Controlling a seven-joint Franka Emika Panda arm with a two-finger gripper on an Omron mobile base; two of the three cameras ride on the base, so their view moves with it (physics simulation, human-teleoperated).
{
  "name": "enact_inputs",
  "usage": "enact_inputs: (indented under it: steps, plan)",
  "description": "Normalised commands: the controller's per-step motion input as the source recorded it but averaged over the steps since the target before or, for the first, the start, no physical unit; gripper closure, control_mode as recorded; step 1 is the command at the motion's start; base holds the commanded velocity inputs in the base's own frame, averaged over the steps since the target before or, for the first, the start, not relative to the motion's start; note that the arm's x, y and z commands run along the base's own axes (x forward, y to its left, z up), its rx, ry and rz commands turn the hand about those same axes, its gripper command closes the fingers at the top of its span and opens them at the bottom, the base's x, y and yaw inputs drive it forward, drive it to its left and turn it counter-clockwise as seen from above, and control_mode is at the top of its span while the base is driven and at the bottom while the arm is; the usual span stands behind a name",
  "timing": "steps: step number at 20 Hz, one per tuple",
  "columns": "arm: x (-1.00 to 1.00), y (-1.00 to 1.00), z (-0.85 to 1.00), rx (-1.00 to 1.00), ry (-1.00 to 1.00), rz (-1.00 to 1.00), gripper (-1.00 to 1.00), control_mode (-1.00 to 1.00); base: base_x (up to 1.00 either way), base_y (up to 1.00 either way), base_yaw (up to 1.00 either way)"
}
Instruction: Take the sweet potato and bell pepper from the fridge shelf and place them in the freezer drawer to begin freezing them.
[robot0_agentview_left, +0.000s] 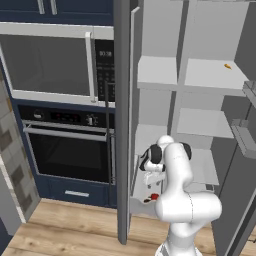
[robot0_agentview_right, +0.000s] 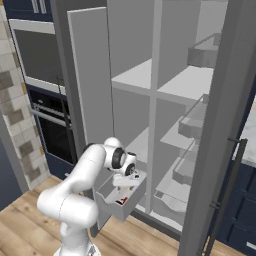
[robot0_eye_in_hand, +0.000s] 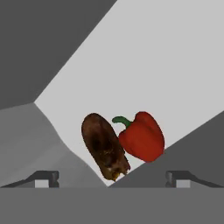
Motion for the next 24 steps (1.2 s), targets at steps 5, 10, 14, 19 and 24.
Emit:
enact_inputs:
  steps: [5,10,14,19,24]
  plan:
    - [-0.66,0.09,-0.04,0.04,0.00,0.00,-1.00,-1.00,0.00,0.00,0.00]
    - [-0.78,0.04,0.00,0.01,-0.08,0.00,-1.00,-1.00,0.00,0.00,0.00]
    - [-0.71,0.00,0.18,0.00,-0.20,0.00,-1.00,-1.00,0.00,0.00,0.00]
    - [-0.28,0.00,0.64,0.00,-0.20,-0.03,-1.00,-1.00,0.00,0.00,0.00]
    - [-0.31,0.00,0.75,0.00,-0.17,-0.07,-1.00,-1.00,0.00,0.00,0.00]
